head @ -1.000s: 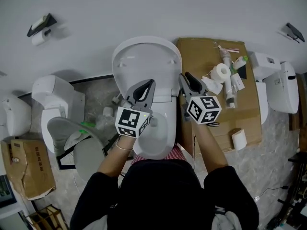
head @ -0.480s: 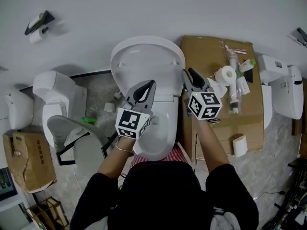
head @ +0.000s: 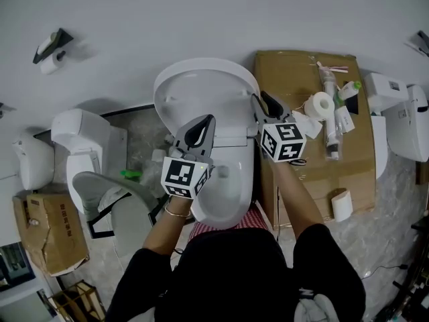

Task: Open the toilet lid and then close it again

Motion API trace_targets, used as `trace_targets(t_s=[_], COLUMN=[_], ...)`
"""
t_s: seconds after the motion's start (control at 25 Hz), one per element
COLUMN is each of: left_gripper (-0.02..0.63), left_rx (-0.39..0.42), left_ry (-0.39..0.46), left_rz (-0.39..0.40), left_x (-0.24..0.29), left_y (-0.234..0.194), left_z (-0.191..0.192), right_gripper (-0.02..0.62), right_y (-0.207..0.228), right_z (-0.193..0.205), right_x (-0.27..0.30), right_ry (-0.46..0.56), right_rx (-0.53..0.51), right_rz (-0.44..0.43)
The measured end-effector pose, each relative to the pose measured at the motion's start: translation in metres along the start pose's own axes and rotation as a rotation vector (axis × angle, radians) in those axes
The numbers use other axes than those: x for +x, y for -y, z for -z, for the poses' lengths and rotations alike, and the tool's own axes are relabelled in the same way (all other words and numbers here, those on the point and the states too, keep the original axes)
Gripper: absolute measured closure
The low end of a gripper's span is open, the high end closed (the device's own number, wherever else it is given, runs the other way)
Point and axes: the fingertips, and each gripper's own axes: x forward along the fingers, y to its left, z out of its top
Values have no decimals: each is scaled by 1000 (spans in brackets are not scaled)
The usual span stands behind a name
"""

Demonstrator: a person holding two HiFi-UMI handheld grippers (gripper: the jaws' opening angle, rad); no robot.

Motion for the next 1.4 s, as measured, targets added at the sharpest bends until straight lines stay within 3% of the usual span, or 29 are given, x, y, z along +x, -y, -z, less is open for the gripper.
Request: trace_targets(t_s=[0.2,1.4], left_gripper=[603,601], left_rx=[-10,-41], left_ry=[-4,-10], left_rz=[1,1], left_x=[2,-3], left_y=[-2,-15], left_z=[2,6], right_gripper=[503,506], right_y=[-2,7], right_z=[5,7], right_x=[10,27], right_ry=[-33,-80], right_rx=[-44,-58], right_rz=[0,54])
